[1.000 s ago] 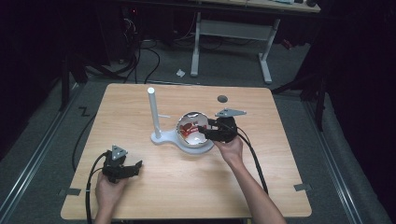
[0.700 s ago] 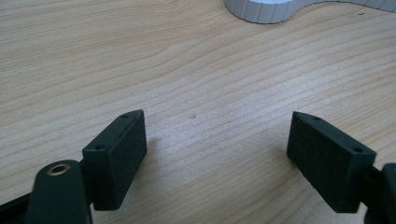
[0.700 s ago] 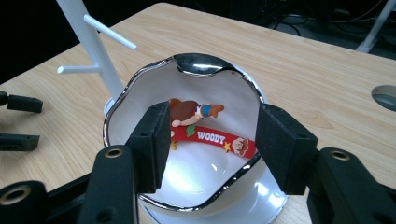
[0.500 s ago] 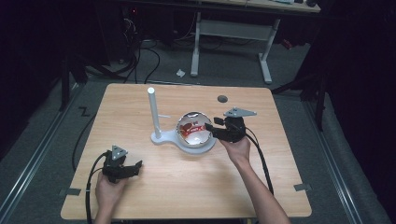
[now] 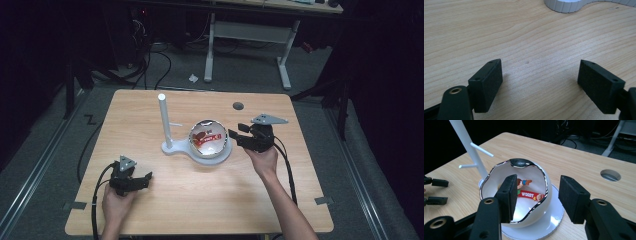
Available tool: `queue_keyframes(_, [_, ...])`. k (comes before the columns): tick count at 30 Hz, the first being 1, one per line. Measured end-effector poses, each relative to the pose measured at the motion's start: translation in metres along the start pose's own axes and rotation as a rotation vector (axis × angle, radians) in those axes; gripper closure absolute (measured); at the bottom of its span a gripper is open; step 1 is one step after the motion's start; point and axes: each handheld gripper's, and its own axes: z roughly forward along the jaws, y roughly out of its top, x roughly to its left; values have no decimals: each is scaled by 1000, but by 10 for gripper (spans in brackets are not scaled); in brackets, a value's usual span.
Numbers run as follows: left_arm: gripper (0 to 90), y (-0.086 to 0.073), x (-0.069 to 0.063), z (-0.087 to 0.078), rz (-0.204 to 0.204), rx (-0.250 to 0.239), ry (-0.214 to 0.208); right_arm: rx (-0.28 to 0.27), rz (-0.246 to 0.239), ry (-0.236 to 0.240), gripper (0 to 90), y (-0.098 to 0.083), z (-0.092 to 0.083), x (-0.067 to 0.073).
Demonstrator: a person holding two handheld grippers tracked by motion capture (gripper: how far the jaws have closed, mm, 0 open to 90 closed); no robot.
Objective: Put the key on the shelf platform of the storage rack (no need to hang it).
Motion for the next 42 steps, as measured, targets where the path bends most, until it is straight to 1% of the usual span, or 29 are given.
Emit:
queue_keyframes(7, [205, 0, 0, 0, -2, -2, -1, -7, -1, -22, 498, 1, -14, -5])
queue_keyframes(12, [205, 0, 0, 0, -1, -2, -1, -28, 10, -33, 499, 2, -26, -9])
queue_keyframes(15, [205, 0, 0, 0, -2, -2, -1, -27, 6, -39, 499, 2, -31, -11])
queue_keyframes(22, [205, 0, 0, 0, 0, 0, 0, -28, 14, -44, 498, -1, -44, -14])
queue_keyframes(29, [205, 0, 0, 0, -1, -2, 0, -23, 23, -70, 499, -2, -60, -17])
queue_keyframes(32, [205, 0, 0, 0, -2, -2, -1, -28, 41, -71, 500, -5, -68, -19])
queue_keyframes(38, [204, 0, 0, 0, -1, -1, -1, -42, 61, -83, 500, -12, -79, -23])
queue_keyframes(42, [204, 0, 0, 0, 0, 0, 0, -36, 52, -87, 499, -17, -85, -21])
